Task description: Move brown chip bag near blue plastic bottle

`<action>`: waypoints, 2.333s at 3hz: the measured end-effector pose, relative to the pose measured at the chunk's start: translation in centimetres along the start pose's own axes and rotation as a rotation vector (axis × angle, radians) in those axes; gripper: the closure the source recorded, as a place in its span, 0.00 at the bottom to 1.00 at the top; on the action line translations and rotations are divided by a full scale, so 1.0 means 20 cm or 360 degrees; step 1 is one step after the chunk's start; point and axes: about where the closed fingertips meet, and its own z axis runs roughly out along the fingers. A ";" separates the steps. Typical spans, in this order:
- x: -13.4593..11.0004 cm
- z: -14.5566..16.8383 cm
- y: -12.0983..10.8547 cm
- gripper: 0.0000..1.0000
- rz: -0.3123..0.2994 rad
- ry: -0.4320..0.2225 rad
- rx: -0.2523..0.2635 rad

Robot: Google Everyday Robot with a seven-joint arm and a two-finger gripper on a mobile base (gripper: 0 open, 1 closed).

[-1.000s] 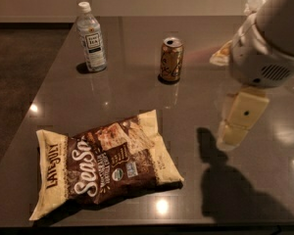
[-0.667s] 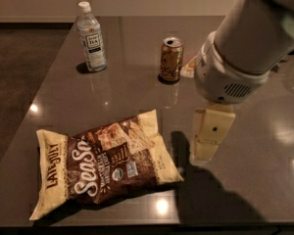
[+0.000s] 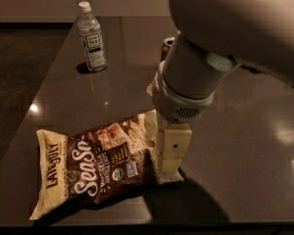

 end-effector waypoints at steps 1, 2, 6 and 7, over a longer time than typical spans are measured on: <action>-0.06 0.10 0.00 0.00 -0.0040 0.0029 0.0005; -0.12 0.19 0.02 0.00 -0.0104 0.0069 -0.0030; -0.24 0.29 0.07 0.62 -0.0220 0.0234 -0.0206; -0.28 0.19 -0.05 0.85 -0.0161 0.0182 -0.0179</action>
Offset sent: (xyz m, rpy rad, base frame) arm -0.0048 0.0522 -0.0548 -0.1032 0.0249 0.1137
